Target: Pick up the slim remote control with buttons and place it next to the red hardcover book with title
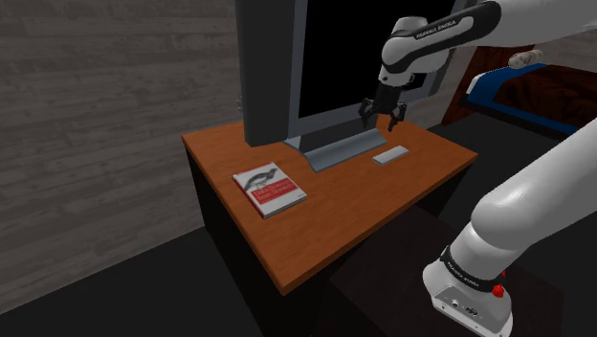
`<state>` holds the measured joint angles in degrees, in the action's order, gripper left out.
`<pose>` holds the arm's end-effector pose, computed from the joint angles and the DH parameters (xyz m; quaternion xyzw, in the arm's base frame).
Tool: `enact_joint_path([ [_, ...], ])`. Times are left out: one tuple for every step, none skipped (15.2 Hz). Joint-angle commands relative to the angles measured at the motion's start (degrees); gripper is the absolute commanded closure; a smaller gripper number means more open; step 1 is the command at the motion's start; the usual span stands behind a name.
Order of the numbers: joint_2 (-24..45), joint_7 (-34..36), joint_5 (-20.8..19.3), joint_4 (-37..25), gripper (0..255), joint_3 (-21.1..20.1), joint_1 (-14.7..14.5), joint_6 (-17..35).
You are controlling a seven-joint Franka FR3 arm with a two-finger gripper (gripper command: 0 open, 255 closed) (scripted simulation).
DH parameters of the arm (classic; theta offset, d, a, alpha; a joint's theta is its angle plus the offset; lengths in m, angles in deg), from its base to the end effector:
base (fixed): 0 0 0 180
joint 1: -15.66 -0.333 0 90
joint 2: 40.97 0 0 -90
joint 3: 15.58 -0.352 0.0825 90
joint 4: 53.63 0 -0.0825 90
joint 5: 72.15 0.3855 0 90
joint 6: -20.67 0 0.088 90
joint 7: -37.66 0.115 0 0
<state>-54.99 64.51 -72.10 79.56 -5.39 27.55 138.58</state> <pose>0.4228 -0.1748 0.4599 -0.9110 0.4116 0.0138 0.0212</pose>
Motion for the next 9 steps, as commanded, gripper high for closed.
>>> enact_joint_path([
  [2.9, 1.6, 0.0, -0.6, 0, 0.9, 1.1, 2.4],
  [4.4, 2.3, 0.0, -1.0, 0, 1.4, 1.6, 3.6],
  [6.0, 3.0, 0.1, -1.5, 0, 1.9, 2.1, 4.7],
  [7.6, 3.7, 0.3, -2.0, 0, 2.2, 2.7, 5.7],
  [9.1, 4.3, 0.4, -2.5, 0, 2.5, 3.4, 6.8],
  [10.7, 4.9, 0.6, -3.1, 0, 3.0, 3.9, 7.8],
  [12.3, 5.6, 0.8, -3.7, 0, 3.6, 4.4, 8.8],
  [13.8, 6.2, 1.1, -4.3, 0, 4.0, 4.9, 9.8],
  [15.3, 6.7, 1.4, -4.9, 0, 4.5, 5.4, 10.7],
])
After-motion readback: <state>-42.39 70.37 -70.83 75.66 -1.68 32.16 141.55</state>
